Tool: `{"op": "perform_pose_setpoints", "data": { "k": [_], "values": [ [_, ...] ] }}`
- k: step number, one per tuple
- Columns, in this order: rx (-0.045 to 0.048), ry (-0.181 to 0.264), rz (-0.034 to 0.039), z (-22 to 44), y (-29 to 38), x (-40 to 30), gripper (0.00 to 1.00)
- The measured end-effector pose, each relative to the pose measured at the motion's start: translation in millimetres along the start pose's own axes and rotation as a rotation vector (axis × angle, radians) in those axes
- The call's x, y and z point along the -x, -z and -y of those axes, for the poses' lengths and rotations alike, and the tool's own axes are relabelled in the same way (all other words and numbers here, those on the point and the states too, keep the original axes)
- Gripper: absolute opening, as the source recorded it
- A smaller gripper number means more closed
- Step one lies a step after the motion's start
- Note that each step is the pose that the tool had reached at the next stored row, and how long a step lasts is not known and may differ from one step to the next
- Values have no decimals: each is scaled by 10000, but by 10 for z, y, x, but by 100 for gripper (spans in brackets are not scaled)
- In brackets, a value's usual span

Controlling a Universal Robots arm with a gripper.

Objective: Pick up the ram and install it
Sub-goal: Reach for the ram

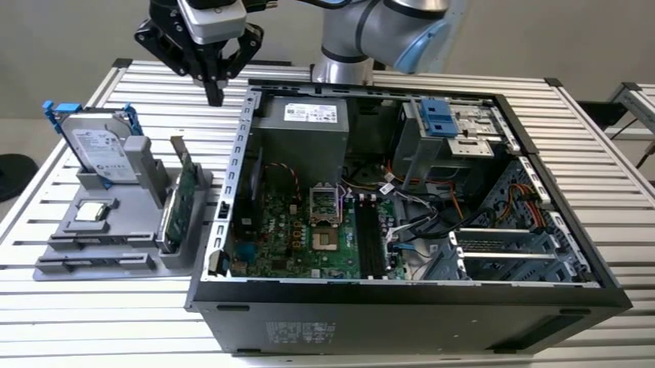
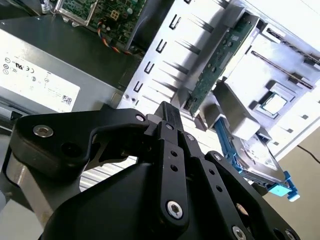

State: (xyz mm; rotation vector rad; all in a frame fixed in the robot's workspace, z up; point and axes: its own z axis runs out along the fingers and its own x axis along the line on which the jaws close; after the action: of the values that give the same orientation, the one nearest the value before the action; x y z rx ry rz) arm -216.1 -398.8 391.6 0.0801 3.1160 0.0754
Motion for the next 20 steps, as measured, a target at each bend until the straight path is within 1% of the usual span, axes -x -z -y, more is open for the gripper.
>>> {"op": "perform_pose_setpoints", "data": {
  "k": [20],
  "values": [
    [3,121,-6,14,1,-281,0]
  ]
}}
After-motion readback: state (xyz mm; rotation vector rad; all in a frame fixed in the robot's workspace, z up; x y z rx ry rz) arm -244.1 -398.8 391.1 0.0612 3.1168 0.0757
